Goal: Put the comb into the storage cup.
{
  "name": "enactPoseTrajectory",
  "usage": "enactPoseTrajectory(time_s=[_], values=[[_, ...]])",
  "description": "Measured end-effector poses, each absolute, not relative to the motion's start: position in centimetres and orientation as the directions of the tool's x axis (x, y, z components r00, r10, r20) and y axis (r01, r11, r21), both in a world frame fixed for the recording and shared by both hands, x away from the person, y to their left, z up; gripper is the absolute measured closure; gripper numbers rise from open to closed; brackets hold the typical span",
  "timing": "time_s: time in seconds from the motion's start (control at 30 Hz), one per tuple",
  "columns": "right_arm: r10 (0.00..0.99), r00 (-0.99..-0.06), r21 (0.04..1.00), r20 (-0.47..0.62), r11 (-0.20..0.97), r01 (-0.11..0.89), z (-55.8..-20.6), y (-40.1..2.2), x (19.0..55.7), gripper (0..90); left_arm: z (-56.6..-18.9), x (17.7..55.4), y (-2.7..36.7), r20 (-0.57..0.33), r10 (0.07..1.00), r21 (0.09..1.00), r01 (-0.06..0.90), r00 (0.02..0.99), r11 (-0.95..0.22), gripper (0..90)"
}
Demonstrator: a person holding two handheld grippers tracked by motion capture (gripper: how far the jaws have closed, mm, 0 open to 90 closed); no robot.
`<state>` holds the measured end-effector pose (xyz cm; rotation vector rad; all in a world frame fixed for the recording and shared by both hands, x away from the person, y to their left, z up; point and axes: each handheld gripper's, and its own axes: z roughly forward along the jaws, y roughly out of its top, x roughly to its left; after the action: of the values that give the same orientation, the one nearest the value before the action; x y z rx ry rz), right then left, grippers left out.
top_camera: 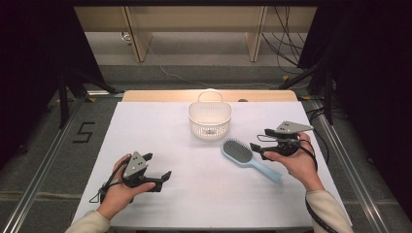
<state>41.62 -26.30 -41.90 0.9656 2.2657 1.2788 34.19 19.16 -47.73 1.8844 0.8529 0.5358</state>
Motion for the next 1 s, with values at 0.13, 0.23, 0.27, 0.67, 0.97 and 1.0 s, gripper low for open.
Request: enactPoseTrajectory(time_s=[0.13,0.23,0.27,0.67,0.97,1.0], values=[[0.705,-0.709,0.832,0.015,0.384,0.4,-42.1,-26.2,41.8,17.6,-47.8,34.2,19.2,0.006,0.751,0.897,0.328,0.66,-0.295,6.0],[0.694,-0.72,0.803,0.017,0.419,0.423,-42.3,-26.2,42.0,17.8,-47.7,34.2,19.1,0.006,0.752,0.898,0.328,0.66,-0.295,6.0],[0.69,-0.724,0.794,0.019,0.43,0.43,-42.3,-26.2,42.0,17.9,-47.7,34.2,19.1,0.005,0.751,0.898,0.328,0.66,-0.294,6.0],[0.646,-0.763,0.673,0.022,0.555,0.489,-43.7,-25.7,42.2,17.9,-47.7,34.2,19.2,0.004,0.751,0.898,0.328,0.66,-0.293,6.2],[0.61,-0.792,0.563,0.004,0.653,0.506,-44.5,-25.3,42.6,19.3,-47.7,34.2,19.1,0.005,0.751,0.898,0.328,0.661,-0.294,6.4],[0.61,-0.792,0.563,0.004,0.653,0.506,-44.5,-25.3,42.6,19.3,-47.7,34.2,19.1,0.005,0.751,0.898,0.328,0.661,-0.294,6.4]])
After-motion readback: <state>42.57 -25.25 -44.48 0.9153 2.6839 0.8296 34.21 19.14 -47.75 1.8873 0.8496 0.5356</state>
